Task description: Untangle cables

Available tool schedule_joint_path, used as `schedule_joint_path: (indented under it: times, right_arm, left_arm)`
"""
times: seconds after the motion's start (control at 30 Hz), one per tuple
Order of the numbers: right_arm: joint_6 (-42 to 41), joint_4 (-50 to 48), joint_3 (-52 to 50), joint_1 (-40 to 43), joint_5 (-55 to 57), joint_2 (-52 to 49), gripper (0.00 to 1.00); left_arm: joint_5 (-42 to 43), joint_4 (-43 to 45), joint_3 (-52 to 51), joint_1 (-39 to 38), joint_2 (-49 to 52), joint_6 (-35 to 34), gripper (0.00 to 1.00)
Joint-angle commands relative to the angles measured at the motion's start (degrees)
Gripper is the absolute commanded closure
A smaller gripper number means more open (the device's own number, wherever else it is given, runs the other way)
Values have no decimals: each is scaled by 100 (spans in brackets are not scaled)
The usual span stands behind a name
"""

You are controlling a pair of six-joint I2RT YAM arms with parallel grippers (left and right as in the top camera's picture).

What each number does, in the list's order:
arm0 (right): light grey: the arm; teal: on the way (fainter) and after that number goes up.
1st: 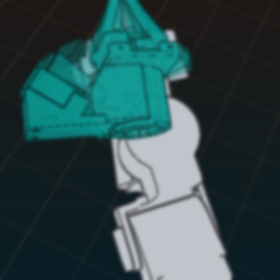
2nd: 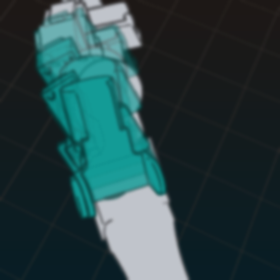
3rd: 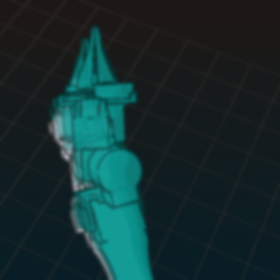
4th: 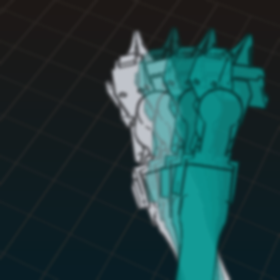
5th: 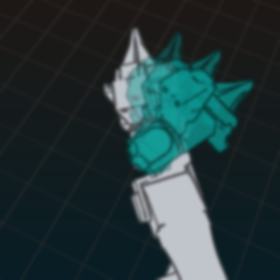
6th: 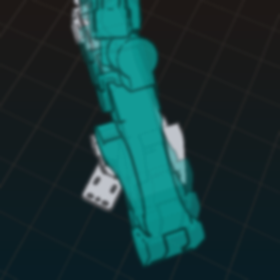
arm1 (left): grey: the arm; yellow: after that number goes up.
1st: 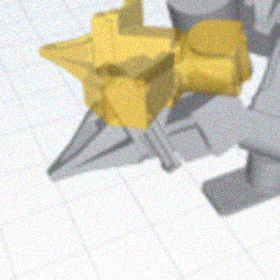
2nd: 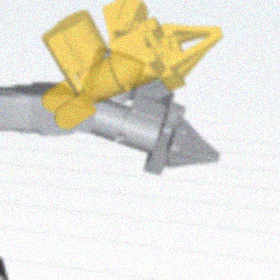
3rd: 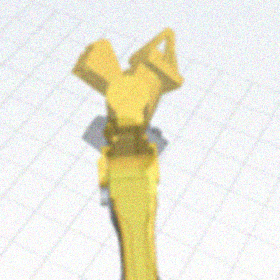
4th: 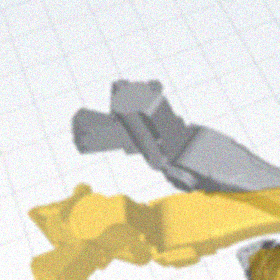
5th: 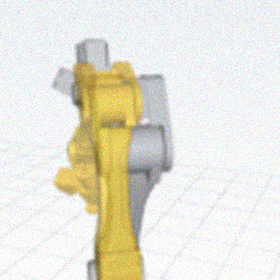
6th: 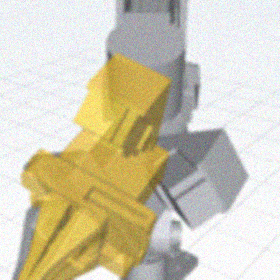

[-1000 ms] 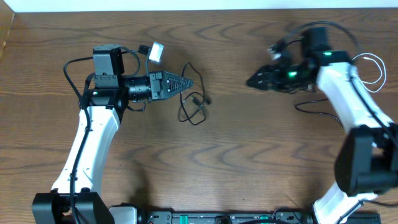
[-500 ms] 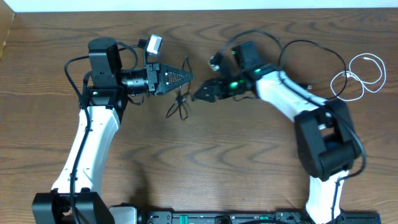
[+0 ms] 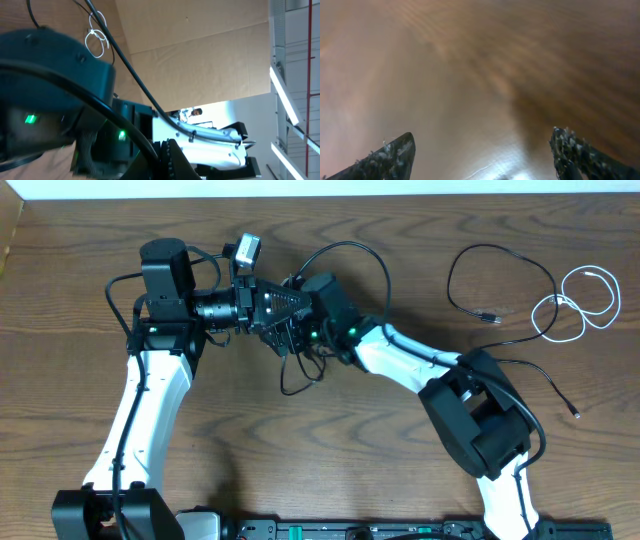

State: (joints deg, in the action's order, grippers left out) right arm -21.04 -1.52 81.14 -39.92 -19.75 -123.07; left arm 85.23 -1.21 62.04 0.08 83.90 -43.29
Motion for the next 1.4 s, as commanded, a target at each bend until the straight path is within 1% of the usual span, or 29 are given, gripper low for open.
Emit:
schedule_joint_path:
  times: [0.0, 0.13, 0.23, 0.3, 0.37, 0.4, 0.53, 0.63, 0.73, 0.87, 0.93, 1.0, 1.07, 1.2, 1.23, 1.3, 1.37]
  right_arm:
    - [-79, 157, 0, -70, 2124, -2, 19]
    - [-76, 754, 0, -37, 3880, -2, 20]
    - [-76, 1165, 0, 87, 4776, -2, 20]
    - [-61, 1320, 0, 175, 5023, -2, 17]
    - [116, 1403, 0, 278, 4918, 0, 12]
    - [271, 1403, 2, 319, 4739, 0, 7]
    - [1064, 1486, 79, 485, 3536, 96, 3]
    - [1102, 1838, 212, 649, 2892, 330, 3]
    - [1099, 2234, 297, 892, 2166, 684, 4]
    - [1104, 2684, 297, 1303, 850, 1176, 3]
    - [1099, 2870, 297, 1534, 264, 1360, 4]
    - [1073, 3025, 297, 1810, -459, 1495, 2]
    - [813, 3027, 297, 2061, -1104, 1539, 1]
    - [-476, 3134, 295, 2483, -2173, 1502, 1]
    - [-730, 3185, 291, 2551, -2415, 1478, 6]
    - [-1049, 3353, 289, 2632, -2820, 1460, 32]
    - [-1069, 3547, 289, 2629, -2865, 1460, 49]
  left_arm:
    - [140, 26, 0, -15, 33, -52, 93]
    - [138, 26, 0, -15, 33, -48, 92]
    - [136, 31, 2, -15, 33, -26, 93]
    - [131, 37, 2, -11, 33, -24, 93]
    - [111, 46, 0, -11, 33, 11, 92]
    - [96, 46, 2, -9, 33, 42, 93]
    - [-76, 44, 0, -9, 33, 321, 92]
    - [-127, 44, 0, -11, 33, 442, 93]
    - [-125, -4, 0, -11, 33, 780, 93]
    - [-127, -138, 0, -11, 33, 1134, 93]
    - [-127, -280, 0, -11, 35, 1386, 93]
    - [-129, -476, 0, -17, 35, 1659, 92]
    - [-131, -636, 0, -17, 35, 1849, 93]
    - [-133, -892, 0, -17, 35, 2210, 92]
    - [-138, -962, 0, -17, 35, 2347, 93]
    - [-282, -1220, 0, -17, 35, 2664, 93]
    - [-498, -1515, 0, -17, 35, 2977, 93]
